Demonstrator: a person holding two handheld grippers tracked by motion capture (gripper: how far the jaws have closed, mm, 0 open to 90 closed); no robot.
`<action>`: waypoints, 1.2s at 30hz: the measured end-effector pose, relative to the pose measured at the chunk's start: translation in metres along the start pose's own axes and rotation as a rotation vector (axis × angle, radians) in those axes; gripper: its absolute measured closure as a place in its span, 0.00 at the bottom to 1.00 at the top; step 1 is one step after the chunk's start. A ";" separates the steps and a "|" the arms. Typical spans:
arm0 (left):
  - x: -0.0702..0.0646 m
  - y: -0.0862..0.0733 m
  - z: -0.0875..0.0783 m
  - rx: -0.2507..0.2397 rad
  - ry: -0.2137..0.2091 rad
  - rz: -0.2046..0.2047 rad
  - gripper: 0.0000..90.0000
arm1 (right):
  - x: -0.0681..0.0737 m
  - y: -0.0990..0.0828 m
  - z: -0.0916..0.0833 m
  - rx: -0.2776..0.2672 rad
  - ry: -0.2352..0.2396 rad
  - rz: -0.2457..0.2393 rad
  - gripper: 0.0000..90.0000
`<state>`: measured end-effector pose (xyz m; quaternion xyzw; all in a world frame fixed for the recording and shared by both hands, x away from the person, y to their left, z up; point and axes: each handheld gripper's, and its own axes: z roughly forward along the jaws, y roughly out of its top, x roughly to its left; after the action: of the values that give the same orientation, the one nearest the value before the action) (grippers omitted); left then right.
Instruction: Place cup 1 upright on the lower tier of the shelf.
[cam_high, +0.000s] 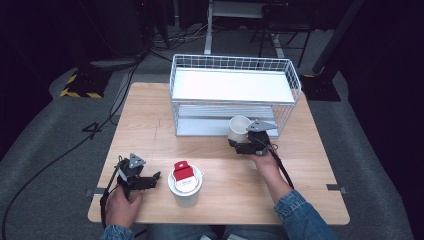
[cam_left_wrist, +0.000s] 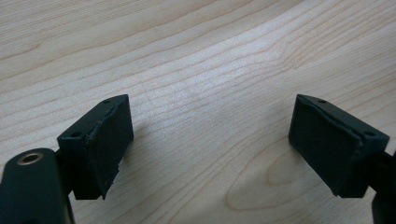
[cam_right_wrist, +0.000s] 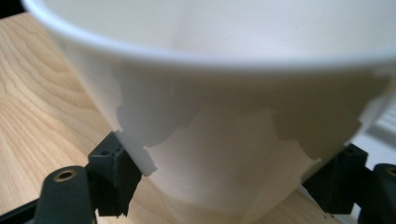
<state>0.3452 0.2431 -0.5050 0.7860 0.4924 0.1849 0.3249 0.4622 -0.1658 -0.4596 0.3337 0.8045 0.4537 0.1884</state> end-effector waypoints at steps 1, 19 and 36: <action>0.000 0.000 0.000 0.000 0.000 0.000 0.16 | 0.000 0.001 0.000 -0.004 -0.001 -0.001 0.26; 0.000 0.000 0.000 0.000 0.000 0.000 0.16 | -0.008 0.021 0.008 -0.006 -0.039 0.053 0.26; 0.000 0.000 0.000 0.001 0.000 0.000 0.16 | -0.018 0.031 0.033 -0.010 -0.091 0.046 0.26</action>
<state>0.3452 0.2432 -0.5050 0.7863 0.4922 0.1848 0.3246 0.5060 -0.1470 -0.4502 0.3715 0.7851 0.4462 0.2158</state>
